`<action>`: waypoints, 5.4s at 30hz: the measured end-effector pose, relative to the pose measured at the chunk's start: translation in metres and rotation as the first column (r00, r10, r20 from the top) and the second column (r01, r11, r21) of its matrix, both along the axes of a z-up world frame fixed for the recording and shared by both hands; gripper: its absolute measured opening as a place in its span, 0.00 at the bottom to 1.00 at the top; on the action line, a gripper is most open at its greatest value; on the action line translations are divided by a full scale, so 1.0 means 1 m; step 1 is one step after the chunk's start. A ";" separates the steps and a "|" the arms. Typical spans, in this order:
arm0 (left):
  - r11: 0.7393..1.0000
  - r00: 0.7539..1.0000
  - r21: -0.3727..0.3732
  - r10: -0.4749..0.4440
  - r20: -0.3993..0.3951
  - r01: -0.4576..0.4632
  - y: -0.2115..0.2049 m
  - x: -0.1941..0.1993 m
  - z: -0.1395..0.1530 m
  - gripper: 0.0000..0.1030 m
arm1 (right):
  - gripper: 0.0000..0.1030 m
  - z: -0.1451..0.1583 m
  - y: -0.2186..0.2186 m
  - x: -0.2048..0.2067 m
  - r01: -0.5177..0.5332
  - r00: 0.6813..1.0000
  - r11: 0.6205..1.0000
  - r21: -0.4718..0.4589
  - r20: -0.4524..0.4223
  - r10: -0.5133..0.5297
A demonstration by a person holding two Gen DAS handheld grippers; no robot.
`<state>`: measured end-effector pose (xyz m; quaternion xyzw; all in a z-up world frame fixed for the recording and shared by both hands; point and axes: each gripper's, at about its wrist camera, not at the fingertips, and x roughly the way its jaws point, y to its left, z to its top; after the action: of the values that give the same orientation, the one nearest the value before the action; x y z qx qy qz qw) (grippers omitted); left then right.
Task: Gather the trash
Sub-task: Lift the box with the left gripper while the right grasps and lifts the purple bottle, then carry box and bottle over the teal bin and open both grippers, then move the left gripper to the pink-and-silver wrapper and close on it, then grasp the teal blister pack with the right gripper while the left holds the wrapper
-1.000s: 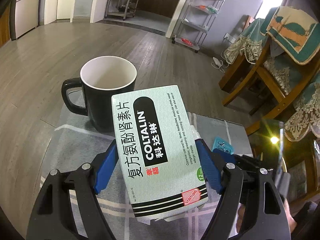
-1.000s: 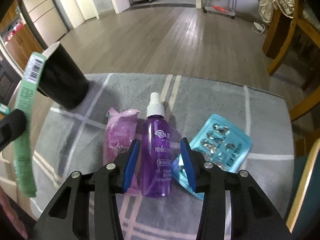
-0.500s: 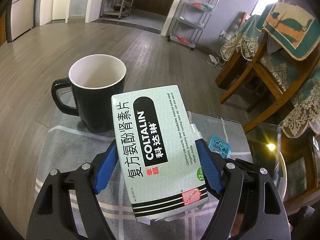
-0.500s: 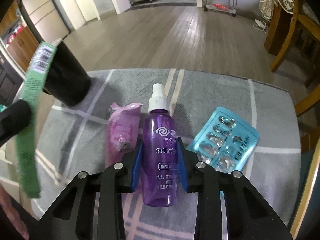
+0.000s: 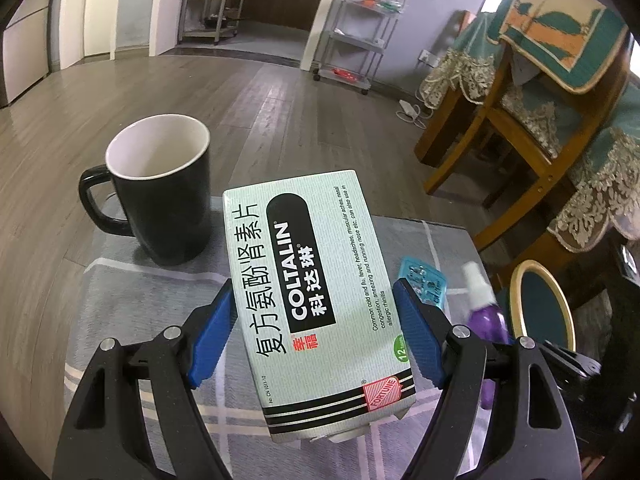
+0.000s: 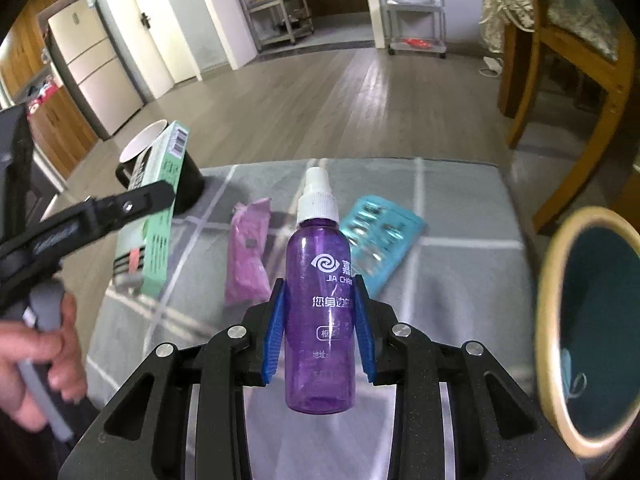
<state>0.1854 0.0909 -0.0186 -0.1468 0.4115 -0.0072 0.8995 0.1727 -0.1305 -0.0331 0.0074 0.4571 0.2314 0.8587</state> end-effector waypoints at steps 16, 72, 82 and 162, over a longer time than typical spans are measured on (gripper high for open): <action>0.973 0.975 -0.074 -0.213 0.058 0.217 -0.048 -0.015 -0.005 0.74 | 0.33 0.006 -0.082 -0.062 0.130 0.990 0.991 0.017 0.046 -0.131; 0.813 0.819 -0.166 -0.572 -0.043 0.559 -0.323 0.081 -0.016 0.78 | 0.43 -0.009 -0.279 -0.006 0.557 0.831 0.826 0.090 -0.034 -0.556; 0.838 0.843 -0.135 -0.537 -0.031 0.529 -0.294 0.071 -0.002 0.82 | 0.49 0.002 -0.270 -0.014 0.540 0.840 0.835 0.106 -0.001 -0.543; 0.984 0.974 0.143 -0.073 -0.213 0.105 -0.020 0.052 -0.059 0.13 | 0.87 -0.055 -0.016 0.052 0.306 0.940 0.952 -0.011 -0.157 -0.304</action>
<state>0.2378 0.0711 -0.0779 -0.0584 0.5085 -0.0005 0.8591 0.2251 -0.1462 -0.0884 0.1023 0.5150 0.0976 0.8455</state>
